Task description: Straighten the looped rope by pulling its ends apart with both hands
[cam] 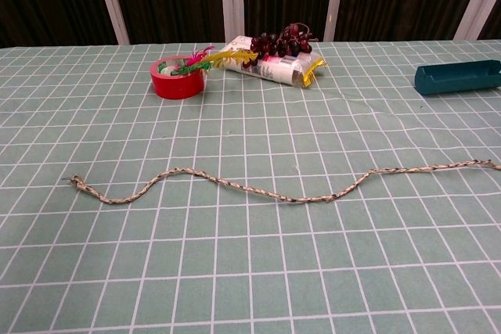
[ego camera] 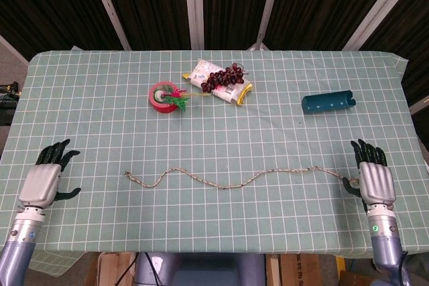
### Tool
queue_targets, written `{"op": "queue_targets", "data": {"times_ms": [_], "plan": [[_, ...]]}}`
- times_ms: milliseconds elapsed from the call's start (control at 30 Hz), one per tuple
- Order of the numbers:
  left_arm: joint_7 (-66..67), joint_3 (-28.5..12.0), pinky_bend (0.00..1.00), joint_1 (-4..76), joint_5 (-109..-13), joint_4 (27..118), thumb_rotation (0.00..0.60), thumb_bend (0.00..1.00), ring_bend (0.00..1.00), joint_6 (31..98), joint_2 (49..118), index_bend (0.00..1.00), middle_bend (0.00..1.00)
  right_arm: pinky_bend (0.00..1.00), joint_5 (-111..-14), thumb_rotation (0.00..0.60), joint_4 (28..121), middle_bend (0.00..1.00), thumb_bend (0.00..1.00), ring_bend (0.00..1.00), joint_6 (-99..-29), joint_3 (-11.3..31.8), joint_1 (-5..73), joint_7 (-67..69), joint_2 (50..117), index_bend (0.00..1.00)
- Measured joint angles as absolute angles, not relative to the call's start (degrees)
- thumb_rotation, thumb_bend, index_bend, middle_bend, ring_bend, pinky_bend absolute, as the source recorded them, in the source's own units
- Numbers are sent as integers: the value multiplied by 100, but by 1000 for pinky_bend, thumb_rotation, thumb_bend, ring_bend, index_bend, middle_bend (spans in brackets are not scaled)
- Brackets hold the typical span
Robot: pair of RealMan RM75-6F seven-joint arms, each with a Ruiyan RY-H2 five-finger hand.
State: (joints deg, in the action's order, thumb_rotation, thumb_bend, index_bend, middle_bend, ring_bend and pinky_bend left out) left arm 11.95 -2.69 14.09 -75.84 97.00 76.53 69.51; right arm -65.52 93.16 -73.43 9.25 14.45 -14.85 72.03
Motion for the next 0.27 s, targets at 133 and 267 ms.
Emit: {"op": "queue_targets", "data": {"times_ms": [133, 267], "plan": [[995, -77, 0, 1198, -8216, 9654, 600, 136, 0, 8094, 6702, 114, 0, 0, -7305, 600, 9390, 0, 350, 0, -7697, 746, 1262, -1084, 6953, 0], [757, 159, 0, 916, -8870, 9452, 600, 133, 0, 8670, 6486, 100, 0, 0, -8194, 600, 9330, 0, 351, 0, -8205, 462, 988, -440, 6637, 0]]}}
